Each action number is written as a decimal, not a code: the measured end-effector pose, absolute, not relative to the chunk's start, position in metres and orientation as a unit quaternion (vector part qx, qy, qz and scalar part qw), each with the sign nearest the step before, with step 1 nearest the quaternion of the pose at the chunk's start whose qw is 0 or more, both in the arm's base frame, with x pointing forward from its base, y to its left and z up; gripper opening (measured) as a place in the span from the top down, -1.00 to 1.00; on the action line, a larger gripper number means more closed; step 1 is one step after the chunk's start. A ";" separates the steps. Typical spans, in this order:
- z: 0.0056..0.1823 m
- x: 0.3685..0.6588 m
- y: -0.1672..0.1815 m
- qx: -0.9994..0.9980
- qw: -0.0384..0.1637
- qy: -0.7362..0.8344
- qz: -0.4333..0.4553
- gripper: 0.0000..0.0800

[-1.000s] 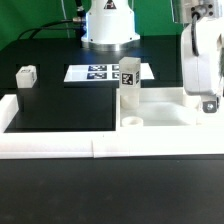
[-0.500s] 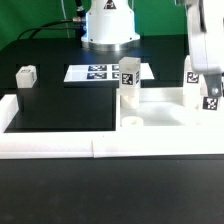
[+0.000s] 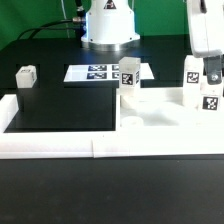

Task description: Assemble square table

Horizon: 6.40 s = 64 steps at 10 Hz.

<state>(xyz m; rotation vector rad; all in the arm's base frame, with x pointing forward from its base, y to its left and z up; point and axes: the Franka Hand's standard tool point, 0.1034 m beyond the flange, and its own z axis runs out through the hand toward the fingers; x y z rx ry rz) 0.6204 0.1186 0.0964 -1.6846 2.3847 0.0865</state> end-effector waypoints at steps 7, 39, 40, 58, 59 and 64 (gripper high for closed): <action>0.096 0.613 0.111 -0.618 0.116 0.778 0.014 -0.62; 0.056 0.403 -0.165 -0.948 0.154 0.003 0.277 -0.62; 0.047 0.385 -0.186 -0.935 0.163 -0.017 0.315 -0.62; 0.015 0.361 -0.208 -0.890 0.119 -0.001 0.441 -0.62; 0.011 0.353 -0.205 -0.875 0.125 0.007 0.468 -0.62; 0.003 0.349 -0.209 -0.859 0.132 0.012 0.494 -0.56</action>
Offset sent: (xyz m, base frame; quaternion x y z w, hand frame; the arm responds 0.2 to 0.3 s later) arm 0.0000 0.0000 0.0000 0.0000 0.0000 0.0000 1.0000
